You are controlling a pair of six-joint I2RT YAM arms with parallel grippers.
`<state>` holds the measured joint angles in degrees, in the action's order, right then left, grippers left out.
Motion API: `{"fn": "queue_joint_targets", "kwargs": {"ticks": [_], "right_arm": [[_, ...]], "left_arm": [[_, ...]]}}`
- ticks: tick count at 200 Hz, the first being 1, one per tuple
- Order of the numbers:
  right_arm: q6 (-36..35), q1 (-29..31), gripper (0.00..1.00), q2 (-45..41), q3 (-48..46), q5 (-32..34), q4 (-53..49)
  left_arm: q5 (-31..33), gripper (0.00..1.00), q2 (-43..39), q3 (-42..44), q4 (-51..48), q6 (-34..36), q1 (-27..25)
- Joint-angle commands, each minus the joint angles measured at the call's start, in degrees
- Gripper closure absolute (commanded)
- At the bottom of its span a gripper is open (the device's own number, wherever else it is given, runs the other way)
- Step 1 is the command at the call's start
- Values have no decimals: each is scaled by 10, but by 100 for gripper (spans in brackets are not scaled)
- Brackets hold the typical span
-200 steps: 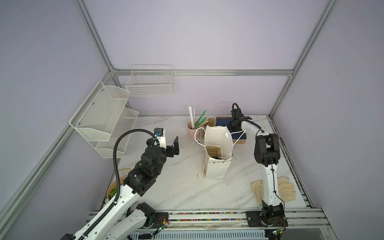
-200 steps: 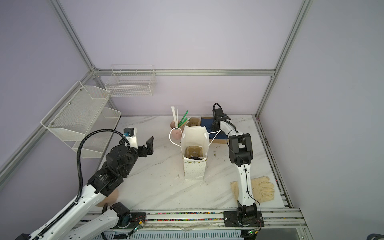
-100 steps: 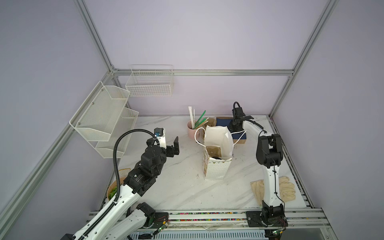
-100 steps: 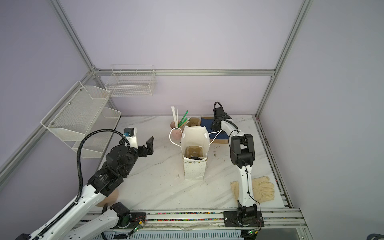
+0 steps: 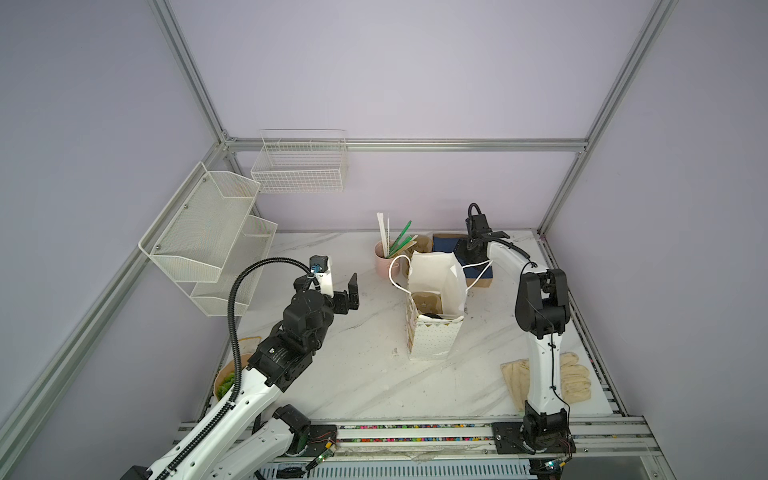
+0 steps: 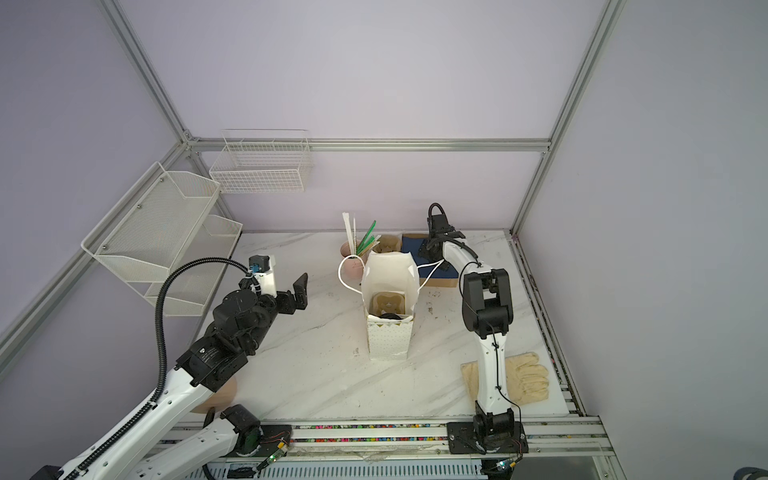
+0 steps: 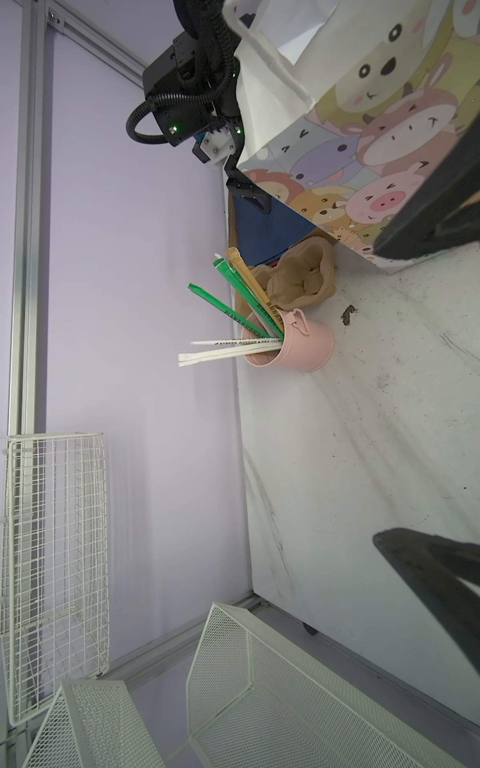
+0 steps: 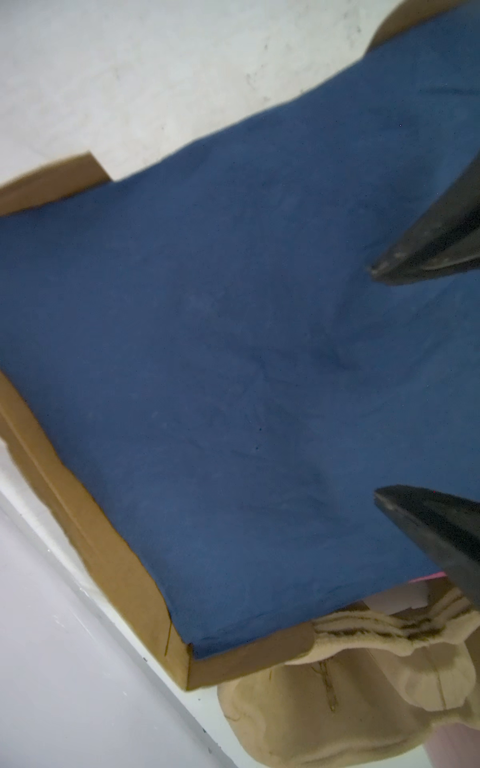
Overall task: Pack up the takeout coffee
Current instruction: 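Lower the right gripper onto the blue napkin and pinch its middle, then lift the pinched blue napkin up out of the box with the right gripper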
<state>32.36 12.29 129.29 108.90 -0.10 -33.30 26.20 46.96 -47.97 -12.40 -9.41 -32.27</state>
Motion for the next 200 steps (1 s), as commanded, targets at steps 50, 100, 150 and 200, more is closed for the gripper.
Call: {"fn": "queue_joint_targets", "kwargs": {"ticks": [50,100,150,200], "right_arm": [[-30,6,34,80,46,-8,-32],[-33,8,68,43,18,4,-8],[-33,8,88,21,4,-1,8],[-34,8,100,-6,-6,-11,24]], "left_arm": [[0,0,6,20,27,13,0],[0,0,12,20,27,13,0],[-1,0,13,18,26,14,0],[-3,0,17,18,26,14,0]]}}
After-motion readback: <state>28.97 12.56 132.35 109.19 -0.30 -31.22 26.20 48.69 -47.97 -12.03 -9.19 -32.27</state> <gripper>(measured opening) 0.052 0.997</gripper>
